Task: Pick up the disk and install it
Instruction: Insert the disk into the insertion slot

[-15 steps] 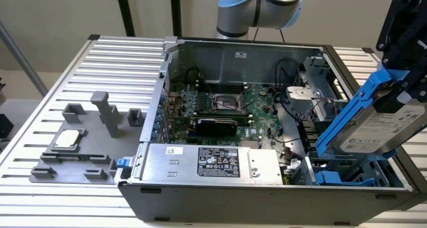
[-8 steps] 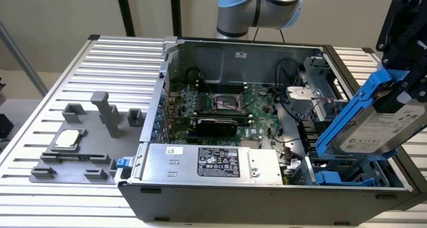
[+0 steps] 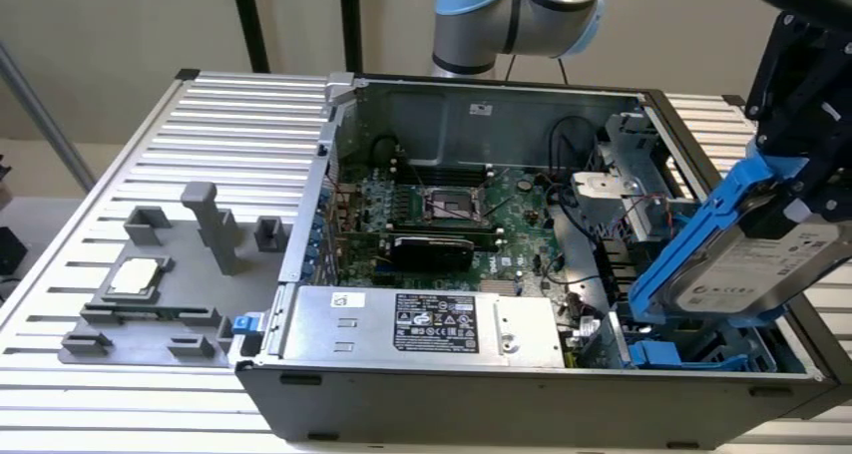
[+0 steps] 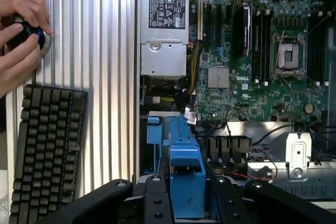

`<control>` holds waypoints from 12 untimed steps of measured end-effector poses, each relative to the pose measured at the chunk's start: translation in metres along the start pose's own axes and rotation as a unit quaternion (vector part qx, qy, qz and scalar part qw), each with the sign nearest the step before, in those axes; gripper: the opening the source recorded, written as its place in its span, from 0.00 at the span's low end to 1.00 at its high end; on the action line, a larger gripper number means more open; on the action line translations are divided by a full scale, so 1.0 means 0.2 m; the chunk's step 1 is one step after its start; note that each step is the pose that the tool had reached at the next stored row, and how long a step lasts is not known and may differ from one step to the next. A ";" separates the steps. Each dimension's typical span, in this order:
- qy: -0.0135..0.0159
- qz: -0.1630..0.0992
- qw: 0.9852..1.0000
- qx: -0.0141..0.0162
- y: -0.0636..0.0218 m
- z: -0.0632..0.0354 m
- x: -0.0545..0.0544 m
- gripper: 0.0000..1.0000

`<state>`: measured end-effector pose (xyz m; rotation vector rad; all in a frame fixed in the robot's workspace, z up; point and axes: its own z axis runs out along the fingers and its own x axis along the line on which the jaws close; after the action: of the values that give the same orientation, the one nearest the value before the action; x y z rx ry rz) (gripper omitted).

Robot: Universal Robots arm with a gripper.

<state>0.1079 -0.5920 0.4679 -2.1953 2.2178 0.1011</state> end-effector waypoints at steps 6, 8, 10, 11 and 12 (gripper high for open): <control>0.000 0.000 1.000 0.000 -0.025 0.052 0.00 0.00; 0.000 0.000 1.000 0.000 -0.028 0.066 0.00 0.00; 0.000 0.000 1.000 0.000 -0.028 0.071 0.00 0.00; 0.000 0.000 1.000 0.000 -0.028 0.073 0.00 0.00; 0.000 0.000 1.000 0.000 -0.028 0.076 0.00 0.00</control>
<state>0.1131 -0.5920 0.4525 -2.1952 2.2178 0.1009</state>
